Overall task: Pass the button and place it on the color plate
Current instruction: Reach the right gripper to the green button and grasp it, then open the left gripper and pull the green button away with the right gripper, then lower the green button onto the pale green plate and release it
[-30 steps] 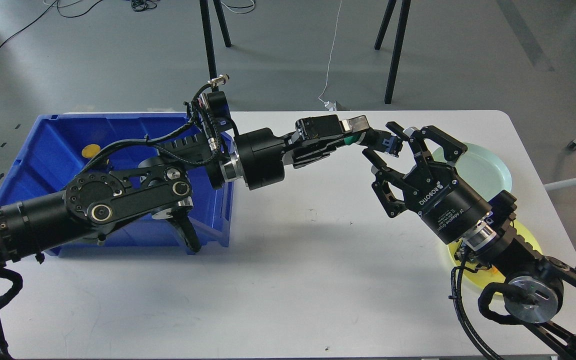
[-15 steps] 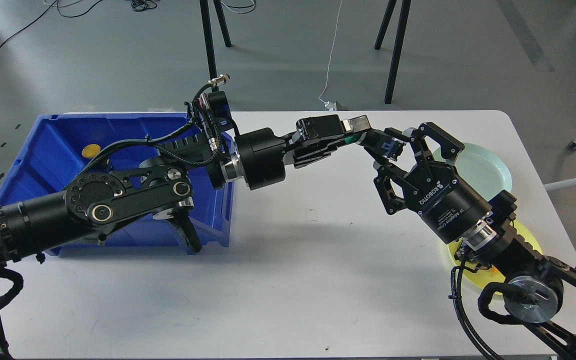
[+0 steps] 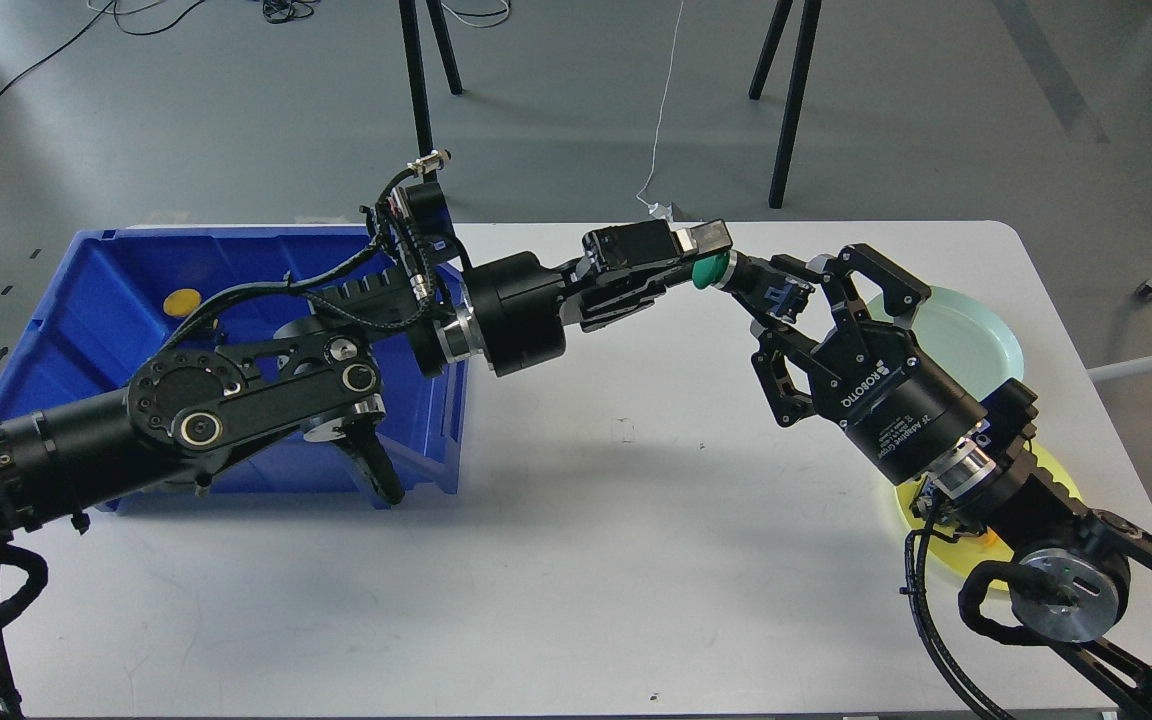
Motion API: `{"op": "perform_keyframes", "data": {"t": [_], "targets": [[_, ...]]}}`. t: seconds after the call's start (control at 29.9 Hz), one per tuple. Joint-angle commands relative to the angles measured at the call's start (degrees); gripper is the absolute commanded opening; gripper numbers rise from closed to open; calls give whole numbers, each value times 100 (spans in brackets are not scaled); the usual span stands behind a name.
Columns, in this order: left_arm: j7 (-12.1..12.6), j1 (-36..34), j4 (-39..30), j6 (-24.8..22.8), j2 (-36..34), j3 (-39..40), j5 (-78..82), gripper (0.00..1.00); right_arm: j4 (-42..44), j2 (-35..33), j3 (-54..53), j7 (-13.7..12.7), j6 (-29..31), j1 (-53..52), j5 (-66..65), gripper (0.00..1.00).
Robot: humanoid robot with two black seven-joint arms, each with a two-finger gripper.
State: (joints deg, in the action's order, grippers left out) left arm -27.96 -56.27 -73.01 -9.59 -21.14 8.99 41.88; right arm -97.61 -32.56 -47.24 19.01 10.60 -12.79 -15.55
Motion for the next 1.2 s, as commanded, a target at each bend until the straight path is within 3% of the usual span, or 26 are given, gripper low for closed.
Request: {"op": "perform_keyframes", "data": {"t": [0.0, 0.2, 0.33, 0.47, 0.67, 0.74, 0.9, 1.17], "targets": [[-4, 46, -12, -17, 4, 103, -5, 62, -4, 4, 5, 15, -14, 4, 0, 2], [-4, 55, -3, -25, 4, 103, -5, 64, -4, -5, -126, 32, -22, 48, -1, 1], [-4, 55, -3, -25, 4, 112, -13, 66, 110, -110, -767, 76, -66, 346, -1, 1], [-4, 73, -3, -34, 4, 121, -22, 67, 864, -189, -1567, 59, -110, 576, -18, 1], [-4, 73, -3, -43, 4, 129, -22, 67, 2516, -374, -1630, 50, -593, 366, -368, 1], [-4, 73, -3, -43, 4, 129, -22, 68, 3000, -356, -1525, 59, -917, 198, -938, 1], [-4, 73, -3, -52, 4, 138, -40, 69, 3739, -198, -1122, 24, -2393, -83, -2196, 1], [-4, 73, -3, -52, 4, 138, -40, 70, 4434, -110, 890, 41, -3528, -1119, -2374, 1]]}}
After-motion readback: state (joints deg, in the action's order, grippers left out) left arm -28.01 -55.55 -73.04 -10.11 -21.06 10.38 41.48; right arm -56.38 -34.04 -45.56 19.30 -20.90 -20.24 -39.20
